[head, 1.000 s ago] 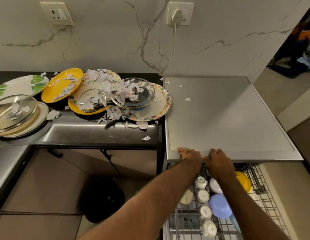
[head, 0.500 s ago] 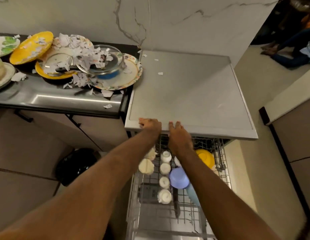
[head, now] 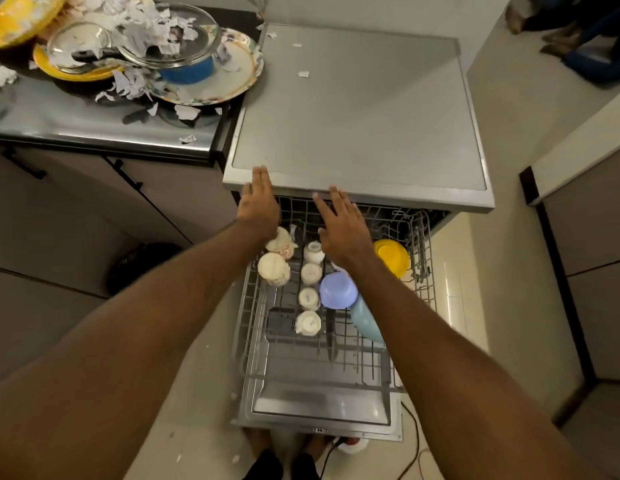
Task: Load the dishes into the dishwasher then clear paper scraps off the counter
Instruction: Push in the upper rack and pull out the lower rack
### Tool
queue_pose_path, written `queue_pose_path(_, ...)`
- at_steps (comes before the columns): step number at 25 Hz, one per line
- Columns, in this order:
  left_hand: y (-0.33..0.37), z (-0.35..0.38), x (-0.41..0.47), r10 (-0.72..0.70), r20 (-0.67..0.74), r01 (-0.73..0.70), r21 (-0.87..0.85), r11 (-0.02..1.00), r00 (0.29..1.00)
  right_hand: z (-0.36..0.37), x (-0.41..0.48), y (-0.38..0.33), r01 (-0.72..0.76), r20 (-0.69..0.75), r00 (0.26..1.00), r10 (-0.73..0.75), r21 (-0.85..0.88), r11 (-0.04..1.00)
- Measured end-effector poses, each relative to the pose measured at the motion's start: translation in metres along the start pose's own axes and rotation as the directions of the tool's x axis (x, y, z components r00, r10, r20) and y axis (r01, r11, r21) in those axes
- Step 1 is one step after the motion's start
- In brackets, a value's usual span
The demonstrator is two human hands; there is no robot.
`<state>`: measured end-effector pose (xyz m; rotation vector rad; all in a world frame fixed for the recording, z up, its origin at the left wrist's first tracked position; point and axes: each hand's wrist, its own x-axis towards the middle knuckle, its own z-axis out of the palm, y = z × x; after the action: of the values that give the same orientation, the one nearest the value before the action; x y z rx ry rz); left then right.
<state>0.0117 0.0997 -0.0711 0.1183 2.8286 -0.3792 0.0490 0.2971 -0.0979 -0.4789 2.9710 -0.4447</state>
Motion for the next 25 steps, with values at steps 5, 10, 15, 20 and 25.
queue_pose_path(5,0.006,0.094,-0.122,0.411,0.055,-0.39,-0.225,0.893,0.91,0.072,-0.118,0.009,0.025,0.389,0.919,-0.068,0.114,0.993)
queue_pose_path(10,0.035,0.166,-0.185,0.633,0.412,-0.54,-0.331,0.774,0.655,0.111,-0.194,0.013,0.01,0.792,0.608,-0.053,0.059,0.998)
queue_pose_path(15,0.06,0.206,-0.202,0.588,0.457,-0.559,-0.215,0.801,0.667,0.138,-0.218,0.003,-0.006,0.719,0.694,0.031,-0.037,0.999)
queue_pose_path(20,0.062,0.224,-0.206,0.611,0.357,-0.604,-0.144,0.784,0.707,0.15,-0.223,-0.007,-0.023,0.67,0.736,0.097,-0.119,0.993)
queue_pose_path(25,0.062,0.226,-0.198,0.611,0.383,-0.605,-0.151,0.782,0.693,0.161,-0.226,-0.018,0.028,0.636,0.755,0.159,-0.274,0.961)
